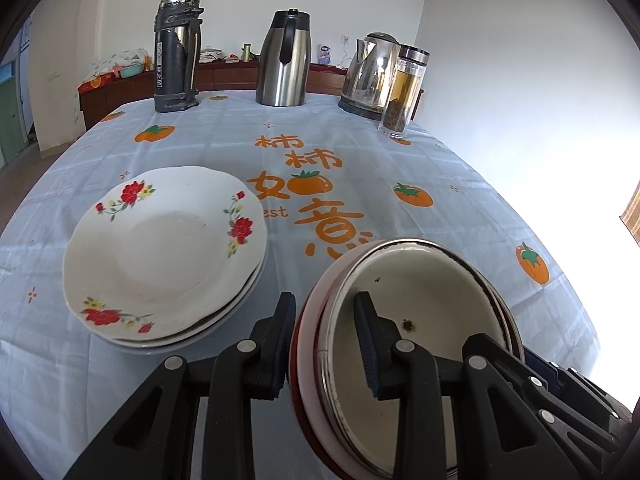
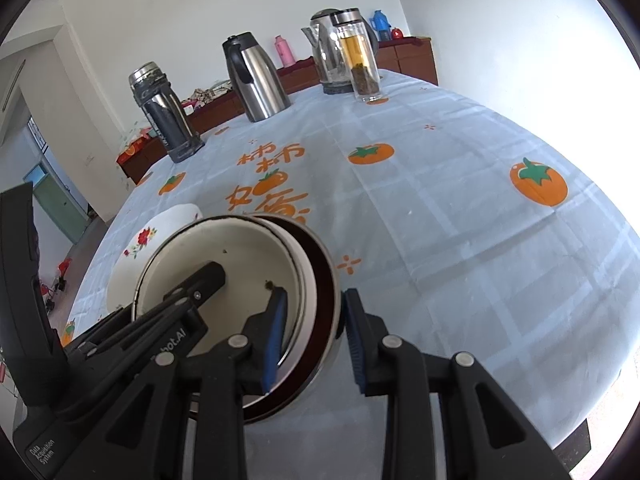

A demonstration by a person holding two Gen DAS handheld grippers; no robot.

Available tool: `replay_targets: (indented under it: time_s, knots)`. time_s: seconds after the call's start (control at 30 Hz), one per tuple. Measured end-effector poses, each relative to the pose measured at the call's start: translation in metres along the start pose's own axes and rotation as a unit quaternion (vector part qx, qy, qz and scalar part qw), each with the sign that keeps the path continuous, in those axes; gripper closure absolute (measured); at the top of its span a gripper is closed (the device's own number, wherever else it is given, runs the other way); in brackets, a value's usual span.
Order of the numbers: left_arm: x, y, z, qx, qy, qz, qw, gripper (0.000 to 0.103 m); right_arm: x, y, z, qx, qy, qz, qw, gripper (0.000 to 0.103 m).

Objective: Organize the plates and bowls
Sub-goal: 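Carry the nested bowls with the right gripper over the floral plate stack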

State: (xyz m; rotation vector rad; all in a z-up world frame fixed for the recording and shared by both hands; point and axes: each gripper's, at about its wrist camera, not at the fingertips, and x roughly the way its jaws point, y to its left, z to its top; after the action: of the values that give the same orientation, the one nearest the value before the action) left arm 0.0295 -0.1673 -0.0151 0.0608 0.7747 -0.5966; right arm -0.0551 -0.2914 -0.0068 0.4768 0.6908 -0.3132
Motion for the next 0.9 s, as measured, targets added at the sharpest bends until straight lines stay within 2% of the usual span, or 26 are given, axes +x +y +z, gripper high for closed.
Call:
replay_targets:
  time_s: [0.47, 0.9]
  knots:
    - [-0.012, 0.011, -0.009, -0.003, 0.000, -0.002, 1.0000, 0.070, -0.010, 0.015, -0.012, -0.011, 0.002, -0.004, 1.000, 0.074]
    - [-0.032, 0.040, -0.017, -0.019, -0.009, 0.012, 0.9997, 0.070, -0.012, 0.043, -0.022, -0.030, 0.007, 0.016, 0.999, 0.074]
